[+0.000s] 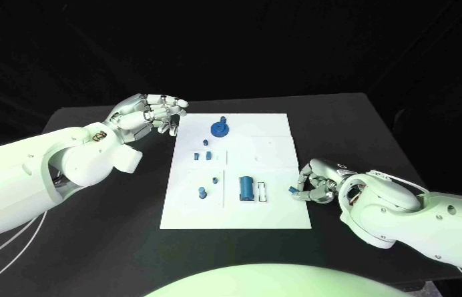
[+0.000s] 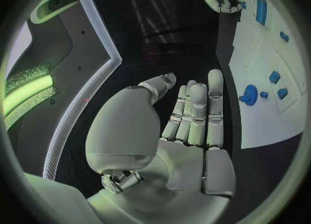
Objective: Assemble the parts on the task board
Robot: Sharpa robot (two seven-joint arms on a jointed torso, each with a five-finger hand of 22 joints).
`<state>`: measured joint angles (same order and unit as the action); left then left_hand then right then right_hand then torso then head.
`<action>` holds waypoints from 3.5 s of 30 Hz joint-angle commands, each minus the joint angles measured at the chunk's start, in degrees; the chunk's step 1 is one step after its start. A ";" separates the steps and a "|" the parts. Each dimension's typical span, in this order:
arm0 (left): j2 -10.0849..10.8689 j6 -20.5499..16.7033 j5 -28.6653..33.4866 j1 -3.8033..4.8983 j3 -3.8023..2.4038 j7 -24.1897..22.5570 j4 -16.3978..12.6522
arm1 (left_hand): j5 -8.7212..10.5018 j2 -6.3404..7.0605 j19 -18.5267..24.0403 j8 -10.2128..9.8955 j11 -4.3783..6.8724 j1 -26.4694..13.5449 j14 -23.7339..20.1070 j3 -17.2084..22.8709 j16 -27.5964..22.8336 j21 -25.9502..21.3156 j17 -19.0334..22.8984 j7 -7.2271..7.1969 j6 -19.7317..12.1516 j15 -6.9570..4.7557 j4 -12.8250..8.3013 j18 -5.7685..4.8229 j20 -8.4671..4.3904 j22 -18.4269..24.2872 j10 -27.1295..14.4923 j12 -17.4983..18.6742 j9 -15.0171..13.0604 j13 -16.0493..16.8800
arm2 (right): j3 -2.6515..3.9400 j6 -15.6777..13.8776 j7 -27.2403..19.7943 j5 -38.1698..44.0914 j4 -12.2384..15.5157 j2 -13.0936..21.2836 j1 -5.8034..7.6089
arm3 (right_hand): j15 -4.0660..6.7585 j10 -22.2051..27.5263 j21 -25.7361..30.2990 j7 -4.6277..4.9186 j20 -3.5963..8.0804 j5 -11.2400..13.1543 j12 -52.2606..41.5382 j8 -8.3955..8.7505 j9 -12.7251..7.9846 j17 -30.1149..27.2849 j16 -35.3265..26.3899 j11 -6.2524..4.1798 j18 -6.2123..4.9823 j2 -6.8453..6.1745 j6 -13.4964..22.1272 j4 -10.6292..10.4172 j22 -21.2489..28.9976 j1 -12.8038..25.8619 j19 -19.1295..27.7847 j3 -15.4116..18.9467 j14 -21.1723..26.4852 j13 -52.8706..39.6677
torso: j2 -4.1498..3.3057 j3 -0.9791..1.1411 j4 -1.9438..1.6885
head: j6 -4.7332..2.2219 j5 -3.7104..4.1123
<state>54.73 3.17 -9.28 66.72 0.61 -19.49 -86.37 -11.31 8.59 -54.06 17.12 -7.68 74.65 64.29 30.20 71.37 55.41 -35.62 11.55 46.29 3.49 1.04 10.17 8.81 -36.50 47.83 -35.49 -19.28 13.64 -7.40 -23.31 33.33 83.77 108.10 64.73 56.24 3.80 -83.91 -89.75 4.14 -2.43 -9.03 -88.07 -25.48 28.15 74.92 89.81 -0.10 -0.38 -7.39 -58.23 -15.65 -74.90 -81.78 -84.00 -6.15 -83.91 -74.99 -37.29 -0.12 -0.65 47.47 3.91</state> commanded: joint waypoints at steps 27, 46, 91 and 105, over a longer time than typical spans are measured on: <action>0.02 0.81 0.13 -0.02 -0.02 -0.34 -0.32 | -0.04 -0.04 -0.39 0.16 0.01 0.39 -0.37 0.33 0.17 -0.35 0.00 -0.05 -0.40 -0.06 0.02 0.43 0.06 0.06 -0.59 -0.21 -0.08 0.08 | -0.30 -9.97 -1.08 -10.25 3.79 -2.68 1.31 | 0.30 -5.11 -0.25 -0.31 0.41 -17.59 0.08 -3.83 3.71 15.08 0.19 -0.40 0.38 -4.27 2.20 10.97 -15.10 9.03 -6.00 -27.57 -6.09 -14.01 | 0.01 -0.03 0.02 | 0.28 0.16; 0.01 1.04 0.13 -0.01 -0.02 -0.23 -0.40 | -0.06 -0.08 -0.42 0.25 0.02 0.51 -0.34 0.40 0.20 -0.37 -0.06 -0.06 -0.40 -0.07 -0.01 0.44 0.04 0.08 -0.58 -0.27 -0.09 0.08 | -0.31 -8.95 -1.23 -19.39 0.09 -8.61 1.37 | 0.62 -5.32 -0.25 -0.78 0.68 -18.19 -0.33 -3.64 3.62 15.08 0.19 -0.76 0.38 -4.63 1.98 10.46 -15.10 12.67 -6.00 -26.13 -6.09 -14.23 | 0.00 -0.05 -0.08 | 0.63 0.18; -0.02 1.31 0.07 -0.01 -0.02 0.07 -0.33 | -0.25 -0.08 -0.46 0.33 0.02 0.75 -0.47 0.56 0.13 -0.37 0.16 -0.04 -0.48 -0.10 -0.14 0.44 0.01 0.09 -0.63 -0.32 -0.07 0.06 | -0.34 -6.03 0.39 -16.89 -1.49 -10.51 1.18 | 1.20 -5.42 -0.25 -1.71 1.15 -10.62 -0.48 -3.42 2.54 15.08 0.19 -1.49 0.38 -4.82 -1.39 4.47 -15.10 18.65 -6.00 -20.52 -6.09 -14.33 | -0.03 -0.03 0.07 | 0.83 -0.03; -0.25 1.37 0.06 -0.02 -0.01 0.06 -0.21 | -0.27 -0.08 -0.46 0.36 0.00 0.71 -0.56 0.57 0.07 -0.38 0.32 -0.03 -0.49 -0.08 -0.10 0.43 0.01 0.10 -0.65 -0.32 -0.07 0.05 | -0.34 -5.38 0.47 -16.73 -1.52 -10.66 1.18 | 1.32 -5.52 -0.25 -1.82 1.29 -10.46 -0.69 -3.86 2.70 15.08 0.19 -1.59 0.38 -4.31 -1.50 3.03 -15.10 19.65 -6.00 -20.06 -6.09 -14.43 | 0.00 -0.01 0.00 | 1.07 -0.11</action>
<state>54.59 3.58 -9.31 66.72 0.63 -19.07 -86.50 -11.31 8.37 -54.06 17.12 -7.68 74.87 64.09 30.37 71.37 55.41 -35.36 11.55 46.29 3.28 0.87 10.17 8.81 -36.47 47.41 -35.45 -19.30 13.64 -7.73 -29.90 33.87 66.26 106.48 54.13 57.48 4.63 -83.94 -89.75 2.33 -1.44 -19.83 -88.52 -29.22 30.77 74.91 89.81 -1.34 -0.39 -11.46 -59.50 -12.41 -74.94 -62.71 -84.01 -26.23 -83.93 -74.99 -37.30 -0.16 -0.63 48.58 3.83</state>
